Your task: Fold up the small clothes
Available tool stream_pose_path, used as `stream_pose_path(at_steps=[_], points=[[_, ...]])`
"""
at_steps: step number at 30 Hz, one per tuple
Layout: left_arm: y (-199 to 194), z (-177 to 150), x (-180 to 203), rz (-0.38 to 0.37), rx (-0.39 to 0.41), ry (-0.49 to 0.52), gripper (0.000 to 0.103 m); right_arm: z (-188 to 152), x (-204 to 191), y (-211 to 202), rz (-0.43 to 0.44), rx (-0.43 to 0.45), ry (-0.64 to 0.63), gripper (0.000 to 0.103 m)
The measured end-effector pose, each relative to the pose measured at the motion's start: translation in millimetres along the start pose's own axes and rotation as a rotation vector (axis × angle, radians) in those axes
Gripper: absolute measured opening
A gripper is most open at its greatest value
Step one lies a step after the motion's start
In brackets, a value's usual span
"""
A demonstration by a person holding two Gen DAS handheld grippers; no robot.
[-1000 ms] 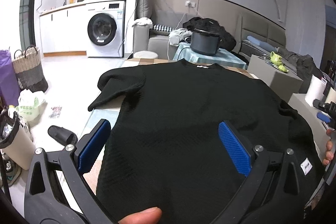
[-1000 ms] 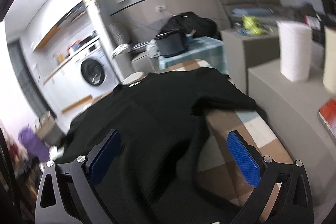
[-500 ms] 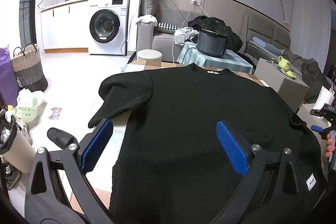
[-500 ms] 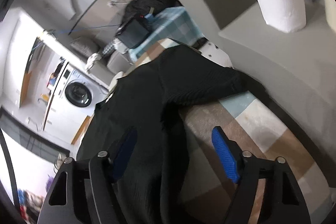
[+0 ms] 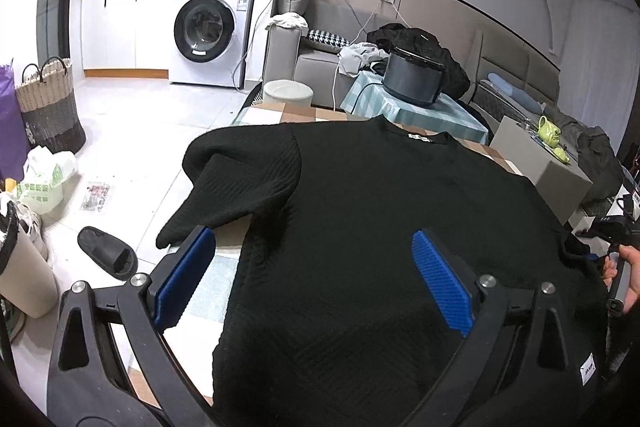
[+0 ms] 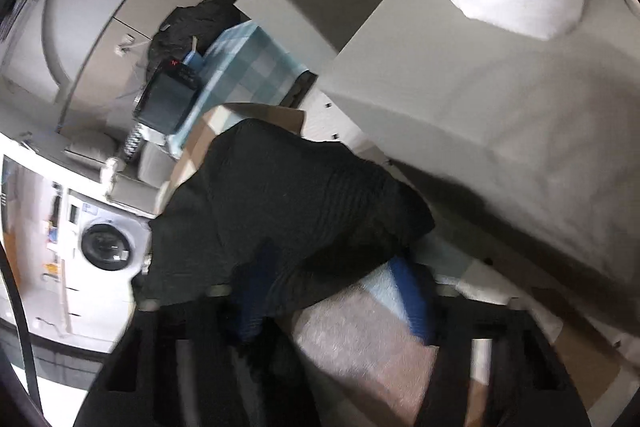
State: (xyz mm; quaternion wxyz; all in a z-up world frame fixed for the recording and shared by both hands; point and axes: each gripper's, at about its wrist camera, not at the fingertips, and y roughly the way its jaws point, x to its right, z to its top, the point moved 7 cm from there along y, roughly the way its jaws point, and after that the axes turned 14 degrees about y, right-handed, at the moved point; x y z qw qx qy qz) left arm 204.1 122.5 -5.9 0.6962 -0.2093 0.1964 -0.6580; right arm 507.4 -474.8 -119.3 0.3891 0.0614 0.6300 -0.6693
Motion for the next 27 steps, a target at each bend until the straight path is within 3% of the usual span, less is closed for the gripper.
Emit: stream_pose_path(at_steps=[1,3,7,8,9,12,13,15,17,20,22,27], points=[[3.3,-0.3,-0.3,0.0,-0.001,0.0,0.098,1.6,-0.8,2.2,-0.03,0.01,-0.012,0.027],[7.3,-0.5,-0.3,0.002,0.0,0.009,0.098,3.4,-2.6,1.2,-0.047,0.031,-0.029,0.012],[7.7,-3.0,3.0,0.009,0.007,0.027,0.098,6.4,-25.5,-16.6,-0.044,0.142,-0.155,0.01],[7.4,-3.2,2.8,0.01,0.01,0.029,0.098,3.8,-36.1,-22.3,0.014,0.149,-0.182,0.01],[6.1,-3.6,4.0,0.007,0.013,0.032,0.098,-1.4,-55.0,-29.1,0.132,0.137,-0.206,0.01],[6.2,-4.1,5.7,0.007,0.009,0.039,0.098,-34.0,-109.9,-45.0,0.379,0.067,-0.352,0.009],[6.1,-4.2,6.3,0.009,0.007,0.042,0.098,-57.1,-130.5,-45.9,0.446,-0.006,-0.431,0.009],[4.8,-5.1,6.3,0.016,0.009,0.045,0.098,-103.2,-153.6,-40.0,0.501,-0.15,-0.578,0.009],[1.0,-6.7,6.2,0.015,0.009,0.046,0.098,-142.9,-158.4,-26.2,0.473,-0.269,-0.674,0.009],[-0.3,-8.0,4.0,0.025,0.007,0.041,0.098,-160.0,-147.2,-0.8,0.333,-0.309,-0.72,0.02],[-0.4,-8.1,3.7,0.023,0.006,0.035,0.098,-155.3,-136.0,9.8,0.258,-0.308,-0.686,0.05],[2.6,-9.0,3.4,0.018,-0.002,0.03,0.098,-126.3,-117.8,8.8,0.262,-0.282,-0.557,0.055]])
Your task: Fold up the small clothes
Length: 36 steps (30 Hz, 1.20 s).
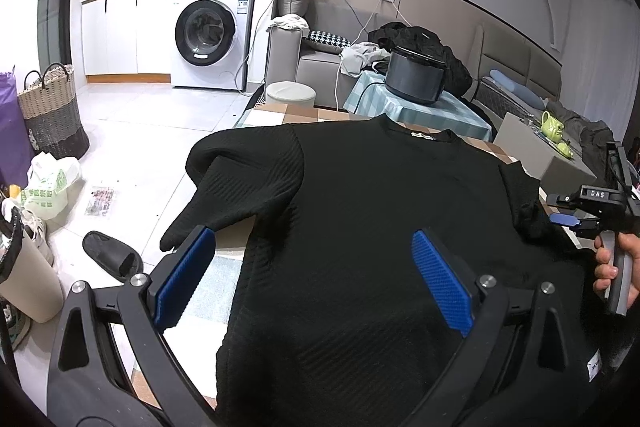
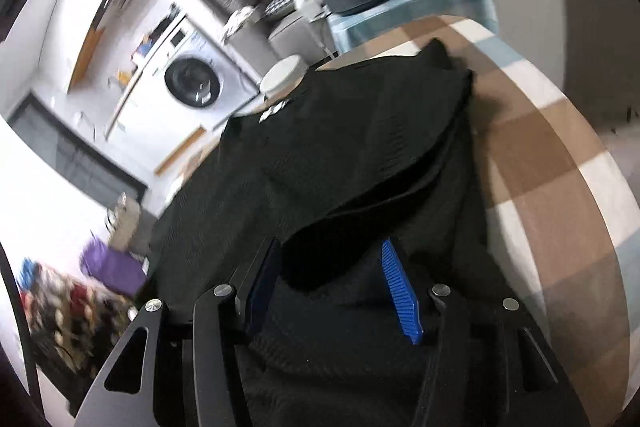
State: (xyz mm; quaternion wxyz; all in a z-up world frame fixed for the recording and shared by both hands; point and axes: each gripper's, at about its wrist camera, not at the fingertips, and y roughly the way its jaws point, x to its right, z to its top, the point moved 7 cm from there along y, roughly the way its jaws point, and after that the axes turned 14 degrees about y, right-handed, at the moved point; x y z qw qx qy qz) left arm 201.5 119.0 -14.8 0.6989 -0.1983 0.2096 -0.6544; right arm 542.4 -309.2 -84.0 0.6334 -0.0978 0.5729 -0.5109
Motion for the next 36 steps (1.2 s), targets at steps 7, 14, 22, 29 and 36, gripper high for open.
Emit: stream_pose_path(at_steps=[7,14,22,29,36], points=[[7.1,-1.0,1.8,-0.008,-0.013,-0.003,0.098,26.3,34.6,7.2,0.003,0.044,0.293,0.055],[8.4,-2.9,0.9,-0.008,-0.011,-0.003,0.098,35.8,32.1,30.6,-0.093,0.063,0.307,0.038],[10.6,-4.5,-1.3,-0.007,-0.026,-0.022,0.098,32.3,-63.1,25.3,0.215,0.044,0.04,0.038],[3.5,-1.0,-5.5,-0.005,-0.012,-0.023,0.098,12.2,-24.2,15.7,-0.031,0.034,0.042,0.045],[7.1,-1.7,-45.3,0.045,-0.035,-0.159,0.098,-13.8,25.7,0.7,-0.196,0.025,0.065,0.045]])
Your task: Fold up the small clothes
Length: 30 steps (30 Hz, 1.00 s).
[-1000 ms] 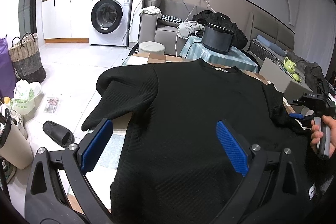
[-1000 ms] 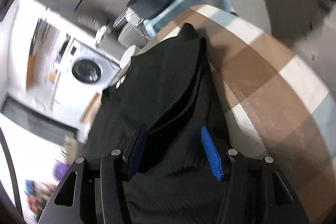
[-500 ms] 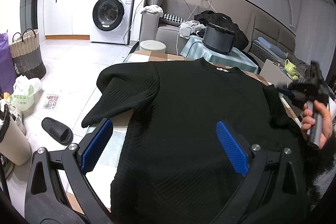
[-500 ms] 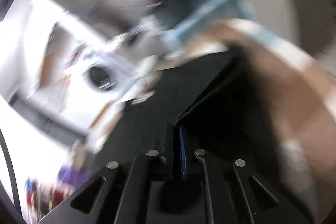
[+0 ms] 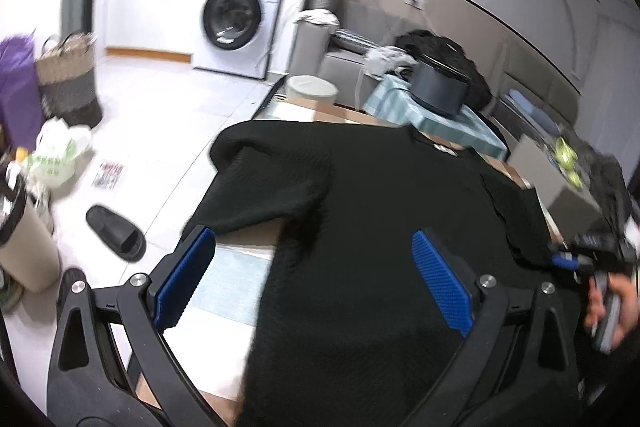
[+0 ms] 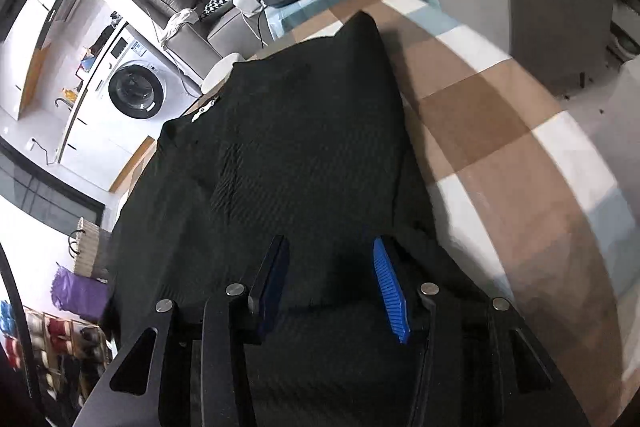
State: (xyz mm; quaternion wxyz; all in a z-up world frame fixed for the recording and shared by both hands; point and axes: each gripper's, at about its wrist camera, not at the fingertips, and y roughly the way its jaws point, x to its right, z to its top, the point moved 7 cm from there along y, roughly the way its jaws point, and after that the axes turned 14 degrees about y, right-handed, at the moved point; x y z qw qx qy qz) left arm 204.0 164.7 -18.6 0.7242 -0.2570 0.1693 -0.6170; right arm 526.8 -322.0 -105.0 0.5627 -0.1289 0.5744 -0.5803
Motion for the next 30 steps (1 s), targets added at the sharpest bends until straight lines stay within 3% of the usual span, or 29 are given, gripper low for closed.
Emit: stream_pose_path(at_steps=[5,7,11,14,18,30], points=[[17.2,1.5,-33.4,0.012,-0.046,-0.105,0.098,-25.7,-15.4,-26.6,0.111,0.007,-0.045,0.053],[24.7,-0.4,-45.0,0.007,-0.066,-0.154,0.09,-40.9,-18.0,-32.6,0.141,0.0,-0.039,0.055],[49.2,-14.2,-74.6,-0.071,-0.137,-0.351,0.078,-68.8,-18.8,-40.4,0.19,-0.05,-0.025,0.055],[66.4,-23.2,-97.3,-0.081,-0.164,-0.466,0.077,-79.8,-26.2,-43.5,0.204,-0.058,-0.027,0.055],[88.0,-32.7,-115.0,-0.053,-0.19,-0.515,0.077,-84.5,-26.9,-55.7,0.199,-0.032,-0.042,0.056],[147.5,-59.4,-123.2,-0.102,-0.287,-0.652,0.075,-81.9,-18.6,-68.1,0.236,0.002,-0.011,0.059]])
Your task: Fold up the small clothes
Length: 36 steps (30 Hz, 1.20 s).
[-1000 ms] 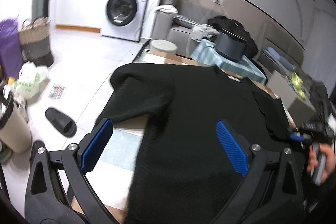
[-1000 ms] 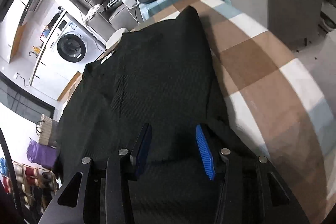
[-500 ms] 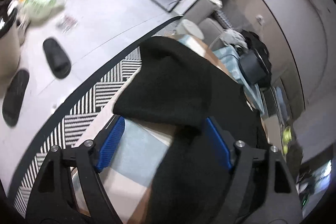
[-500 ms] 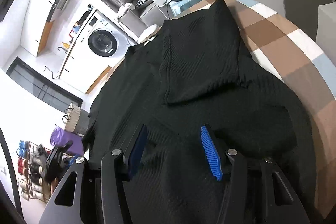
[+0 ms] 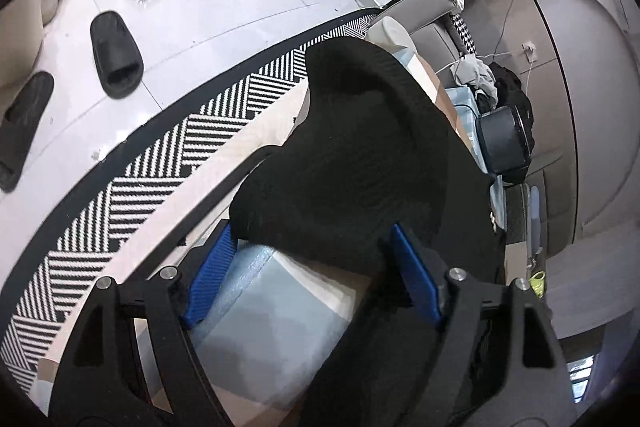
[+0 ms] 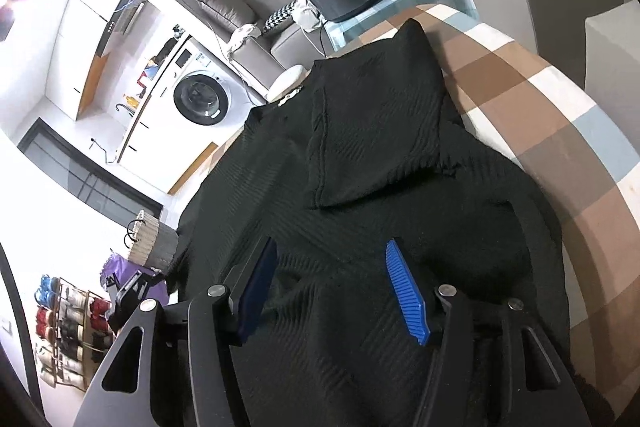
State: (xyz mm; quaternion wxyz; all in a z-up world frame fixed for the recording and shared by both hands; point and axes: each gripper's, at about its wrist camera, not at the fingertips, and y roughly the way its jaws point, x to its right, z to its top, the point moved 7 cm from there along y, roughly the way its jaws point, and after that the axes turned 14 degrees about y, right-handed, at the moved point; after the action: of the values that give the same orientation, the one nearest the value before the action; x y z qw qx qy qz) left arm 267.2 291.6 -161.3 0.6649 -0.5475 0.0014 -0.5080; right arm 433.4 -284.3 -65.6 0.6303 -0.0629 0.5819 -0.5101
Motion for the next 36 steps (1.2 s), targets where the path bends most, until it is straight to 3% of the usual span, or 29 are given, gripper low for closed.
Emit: stream_pose_path(at_steps=[2,4,7,12,15,17,21,23,25,27,30,36], points=[[2.8,1.3,-3.0,0.0,0.007,-0.024,0.066,-2.0,1.6,2.1,-0.003,-0.005,0.007,0.059],[-3.3,2.8,-4.7,0.0,0.038,-0.049,0.041,-4.4,2.3,3.2,-0.004,-0.009,0.01,0.059],[-16.9,7.4,-10.8,-0.029,0.128,-0.07,0.017,-9.2,3.3,4.8,-0.011,-0.021,0.007,0.059],[-37.9,18.6,12.7,0.008,0.246,0.052,0.011,-14.1,4.1,5.1,0.006,-0.029,0.019,0.059],[-53.3,26.2,45.0,0.056,0.304,0.186,0.01,-16.0,3.8,4.2,0.013,-0.03,0.02,0.059],[-62.5,31.0,84.0,0.088,0.357,0.329,0.01,-18.1,2.4,3.0,0.017,-0.029,0.012,0.059],[-65.9,14.8,183.0,0.049,0.377,0.627,0.01,-22.3,1.9,3.5,0.009,-0.042,-0.003,0.059],[-48.2,-16.6,235.2,-0.004,0.304,0.834,0.01,-22.5,2.6,3.0,0.01,-0.043,0.003,0.059],[-22.7,-51.5,261.0,-0.063,0.151,0.959,0.012,-21.7,4.2,4.3,0.008,-0.045,0.009,0.06],[-2.1,-78.3,262.8,-0.081,0.008,0.982,0.021,-21.6,4.9,8.0,0.007,-0.051,0.016,0.061],[3.2,-83.9,244.5,-0.085,-0.033,0.908,0.061,-24.2,4.6,13.6,0.011,-0.067,0.022,0.061],[-4.7,-61.5,206.7,-0.074,0.0,0.747,0.063,-24.8,4.3,19.4,0.014,-0.081,0.016,0.061]])
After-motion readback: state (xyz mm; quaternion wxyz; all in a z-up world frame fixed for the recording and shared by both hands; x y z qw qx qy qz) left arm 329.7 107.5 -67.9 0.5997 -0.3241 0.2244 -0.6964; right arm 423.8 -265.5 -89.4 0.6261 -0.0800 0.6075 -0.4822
